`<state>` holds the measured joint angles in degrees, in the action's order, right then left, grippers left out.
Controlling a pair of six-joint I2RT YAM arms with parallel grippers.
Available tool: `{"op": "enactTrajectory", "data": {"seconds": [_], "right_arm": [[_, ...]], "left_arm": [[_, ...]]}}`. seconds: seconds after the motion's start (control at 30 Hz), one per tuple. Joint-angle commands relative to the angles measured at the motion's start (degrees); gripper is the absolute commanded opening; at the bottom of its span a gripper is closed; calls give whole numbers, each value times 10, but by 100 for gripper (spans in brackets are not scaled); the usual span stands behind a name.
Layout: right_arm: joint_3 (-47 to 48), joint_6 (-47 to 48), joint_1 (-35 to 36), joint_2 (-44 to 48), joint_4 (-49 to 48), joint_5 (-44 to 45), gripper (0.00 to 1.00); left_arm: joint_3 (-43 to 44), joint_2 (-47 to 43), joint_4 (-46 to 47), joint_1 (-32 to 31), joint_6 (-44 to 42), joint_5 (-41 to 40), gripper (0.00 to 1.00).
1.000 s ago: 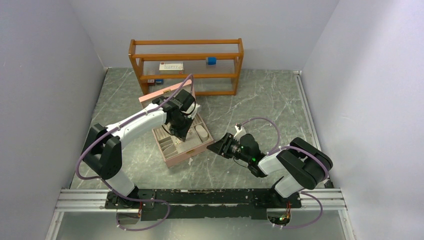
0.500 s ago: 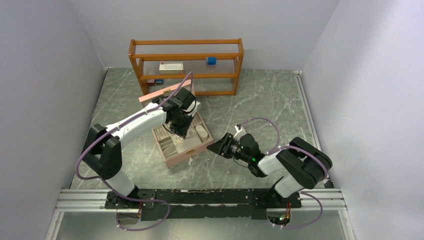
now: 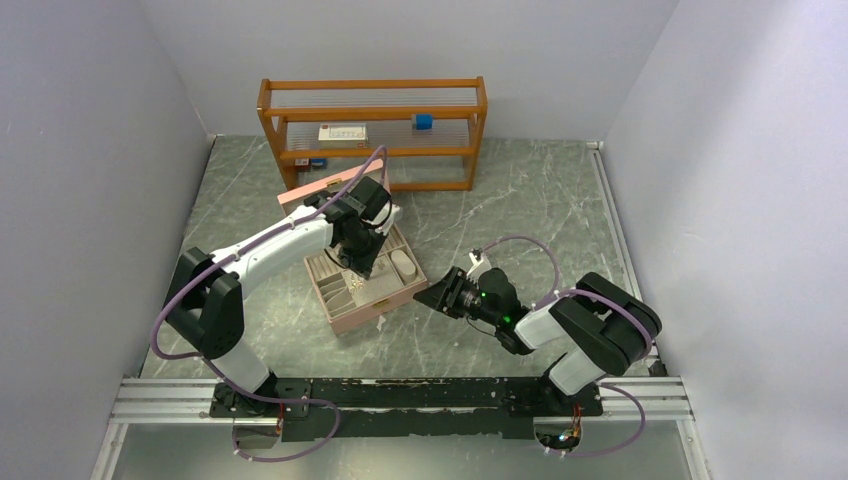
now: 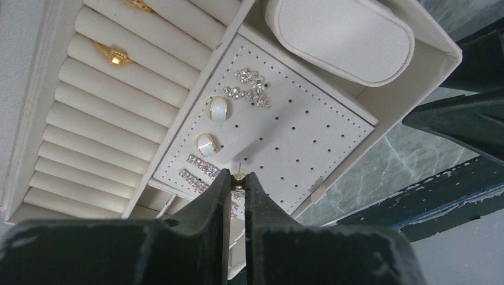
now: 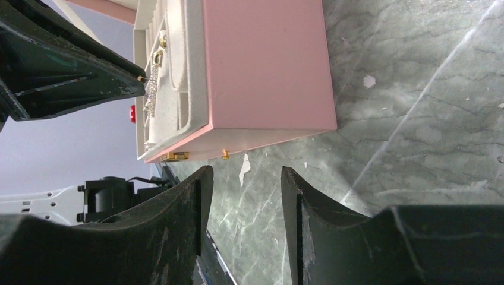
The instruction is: Organize the mixed jewelry
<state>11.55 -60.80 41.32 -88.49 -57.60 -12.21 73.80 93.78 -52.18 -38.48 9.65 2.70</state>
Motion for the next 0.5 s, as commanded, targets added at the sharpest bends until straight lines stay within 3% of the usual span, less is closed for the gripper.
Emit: {"op": "enactTrajectory", "data": {"seconds": [0.0,0.47], "right_arm": [[1,2,3,-9,-22,2,50],[3,3,3,-10,-16,2,50]], "left_arm": [[10,10,-6,-6,-13,12,13],[15,15,-3,-12,-10,12,13]]}}
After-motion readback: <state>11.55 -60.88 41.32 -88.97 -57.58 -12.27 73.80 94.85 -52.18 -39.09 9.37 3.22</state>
